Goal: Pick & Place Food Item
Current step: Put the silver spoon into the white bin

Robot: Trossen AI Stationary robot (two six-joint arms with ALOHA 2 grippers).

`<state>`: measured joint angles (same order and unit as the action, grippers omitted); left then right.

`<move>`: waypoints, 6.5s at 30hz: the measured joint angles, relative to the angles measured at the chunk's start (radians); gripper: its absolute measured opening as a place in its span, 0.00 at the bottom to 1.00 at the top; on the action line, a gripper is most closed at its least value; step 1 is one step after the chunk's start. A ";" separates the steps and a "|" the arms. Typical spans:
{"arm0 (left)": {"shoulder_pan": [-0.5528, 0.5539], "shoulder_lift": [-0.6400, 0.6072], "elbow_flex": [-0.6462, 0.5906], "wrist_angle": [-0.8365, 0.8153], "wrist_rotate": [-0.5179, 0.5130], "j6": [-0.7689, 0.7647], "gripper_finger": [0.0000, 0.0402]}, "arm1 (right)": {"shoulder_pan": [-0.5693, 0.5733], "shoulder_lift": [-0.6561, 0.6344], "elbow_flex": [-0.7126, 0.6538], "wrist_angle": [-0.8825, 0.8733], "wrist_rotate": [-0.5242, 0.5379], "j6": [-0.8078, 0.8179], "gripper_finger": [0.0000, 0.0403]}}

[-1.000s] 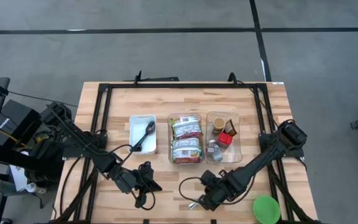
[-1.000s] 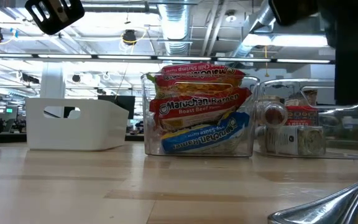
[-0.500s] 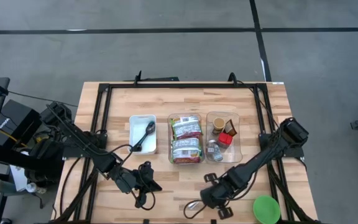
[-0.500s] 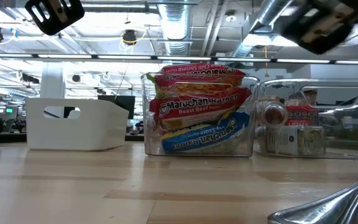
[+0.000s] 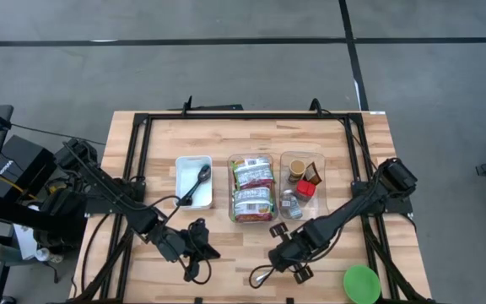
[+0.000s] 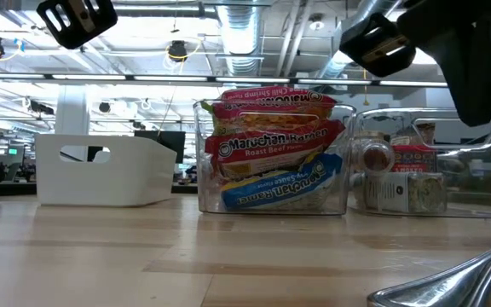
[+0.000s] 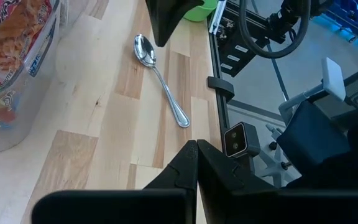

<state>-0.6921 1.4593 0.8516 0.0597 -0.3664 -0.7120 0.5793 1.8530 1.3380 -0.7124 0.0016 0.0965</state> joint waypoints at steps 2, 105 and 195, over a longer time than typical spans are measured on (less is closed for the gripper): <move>0.005 0.000 0.000 0.000 0.000 0.000 0.00 | 0.000 0.000 0.000 0.003 -0.001 -0.003 0.00; 0.085 0.000 0.000 0.008 0.000 -0.001 0.00 | 0.033 0.198 0.127 -0.054 0.032 -0.026 0.02; 0.402 -0.246 -0.177 0.195 0.163 -0.261 0.34 | -0.069 0.192 0.628 -0.673 0.686 0.447 0.01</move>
<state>-0.2901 1.2133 0.6746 0.2545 -0.2038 -0.9730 0.5103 2.0453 1.9659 -1.3850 0.6874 0.5434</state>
